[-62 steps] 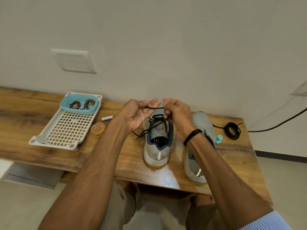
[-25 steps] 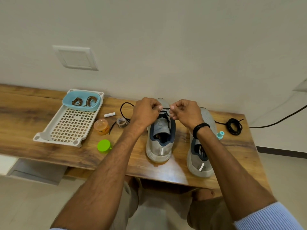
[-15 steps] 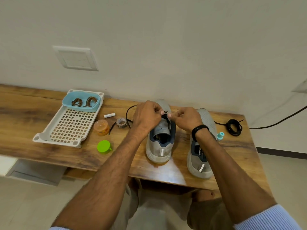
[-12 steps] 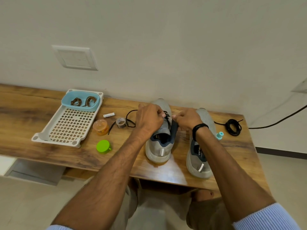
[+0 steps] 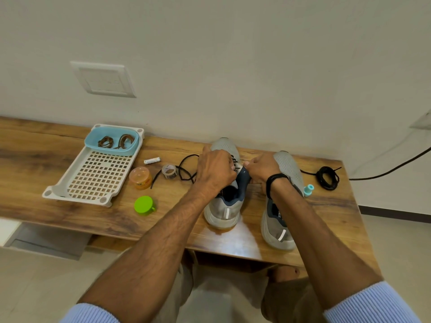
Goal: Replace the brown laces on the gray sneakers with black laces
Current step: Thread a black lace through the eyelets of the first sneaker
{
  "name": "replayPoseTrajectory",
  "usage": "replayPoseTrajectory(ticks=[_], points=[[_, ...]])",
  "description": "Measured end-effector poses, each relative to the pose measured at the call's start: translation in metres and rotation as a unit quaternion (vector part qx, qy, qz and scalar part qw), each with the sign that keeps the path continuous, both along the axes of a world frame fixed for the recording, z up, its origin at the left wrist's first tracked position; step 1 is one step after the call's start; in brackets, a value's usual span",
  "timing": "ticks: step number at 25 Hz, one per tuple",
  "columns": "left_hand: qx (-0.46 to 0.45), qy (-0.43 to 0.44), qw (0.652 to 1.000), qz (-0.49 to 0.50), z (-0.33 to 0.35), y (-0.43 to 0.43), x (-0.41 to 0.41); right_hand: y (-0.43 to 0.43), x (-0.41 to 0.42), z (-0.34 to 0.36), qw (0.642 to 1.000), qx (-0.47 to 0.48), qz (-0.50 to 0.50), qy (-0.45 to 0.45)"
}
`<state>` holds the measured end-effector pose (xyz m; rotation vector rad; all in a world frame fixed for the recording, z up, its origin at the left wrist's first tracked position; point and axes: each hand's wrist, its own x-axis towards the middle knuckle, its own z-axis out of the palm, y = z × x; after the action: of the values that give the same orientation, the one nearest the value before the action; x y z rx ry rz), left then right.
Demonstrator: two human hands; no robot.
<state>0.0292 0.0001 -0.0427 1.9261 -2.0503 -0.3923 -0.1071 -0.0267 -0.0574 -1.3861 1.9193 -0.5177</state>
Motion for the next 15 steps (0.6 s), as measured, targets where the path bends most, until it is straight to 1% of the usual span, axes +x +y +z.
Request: replayPoseTrajectory(ticks=[8,12,15], points=[[-0.010,0.021,1.000,0.005,-0.008,-0.003,-0.002,0.003,0.001,0.002,1.000,-0.002,0.006,0.018],[-0.017,0.001,1.000,0.010,-0.012,-0.001,-0.009,0.006,0.005,0.003,1.000,-0.004,-0.021,0.005],[-0.006,-0.018,1.000,0.014,-0.008,0.001,-0.016,0.013,0.007,0.005,0.999,-0.026,-0.033,0.004]])
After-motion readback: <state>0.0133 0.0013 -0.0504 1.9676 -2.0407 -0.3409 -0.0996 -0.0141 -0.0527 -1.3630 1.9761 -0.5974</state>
